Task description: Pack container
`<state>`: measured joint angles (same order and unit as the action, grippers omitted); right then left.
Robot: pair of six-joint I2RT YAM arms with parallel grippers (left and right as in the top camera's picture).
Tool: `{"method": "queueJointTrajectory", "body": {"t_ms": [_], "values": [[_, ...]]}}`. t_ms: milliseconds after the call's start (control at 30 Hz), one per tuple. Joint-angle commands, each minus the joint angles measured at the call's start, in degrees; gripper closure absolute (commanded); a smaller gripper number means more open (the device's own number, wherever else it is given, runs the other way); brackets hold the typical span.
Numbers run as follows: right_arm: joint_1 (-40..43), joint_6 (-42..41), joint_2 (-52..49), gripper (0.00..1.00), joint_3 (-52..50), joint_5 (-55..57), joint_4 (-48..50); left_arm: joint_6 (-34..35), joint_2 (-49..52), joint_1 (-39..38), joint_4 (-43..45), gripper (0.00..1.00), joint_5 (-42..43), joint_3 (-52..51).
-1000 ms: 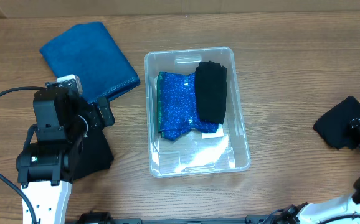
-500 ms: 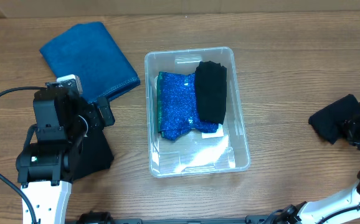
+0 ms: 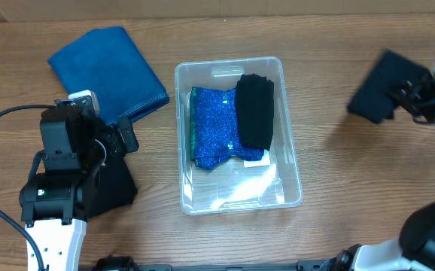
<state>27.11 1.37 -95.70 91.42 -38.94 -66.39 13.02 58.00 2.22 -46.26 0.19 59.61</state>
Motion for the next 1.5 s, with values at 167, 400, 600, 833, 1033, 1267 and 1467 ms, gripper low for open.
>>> {"method": "queueJointTrajectory", "body": {"t_ms": [167, 400, 600, 833, 1033, 1267, 1467], "values": [[-34.53, 1.18, 7.28, 0.96, 0.90, -2.62, -5.16, -1.46, 0.07, -0.35, 0.24, 0.00, -0.76, 1.51], [-53.55, -15.28, 7.23, 0.96, -9.31, 2.93, 5.49, -1.46, 0.07, -0.35, 0.22, 0.00, -0.79, 1.51], [-62.66, -21.77, 6.99, 0.96, -22.88, 2.91, 15.23, -1.49, 0.07, -0.35, 0.22, 0.00, -0.79, 1.51], [-70.42, -27.52, 6.38, 0.96, -29.31, 9.88, 18.34, -1.49, 0.07, -0.35, 0.13, 0.00, -0.76, 1.51], [-70.88, -29.73, 2.80, 0.95, -30.84, 14.56, 20.13, -1.49, 0.07, -0.35, -0.07, 0.00, -0.74, 1.51], [-70.86, -26.73, -3.32, 0.41, -30.77, 19.56, 21.57, -1.49, 0.07, -0.35, -0.24, 0.00, -0.72, 1.51], [-69.88, -23.56, -2.10, 0.22, -23.28, 36.17, 16.37, -1.49, 0.07, -0.35, -0.22, 0.00, -0.74, 1.51]]}}
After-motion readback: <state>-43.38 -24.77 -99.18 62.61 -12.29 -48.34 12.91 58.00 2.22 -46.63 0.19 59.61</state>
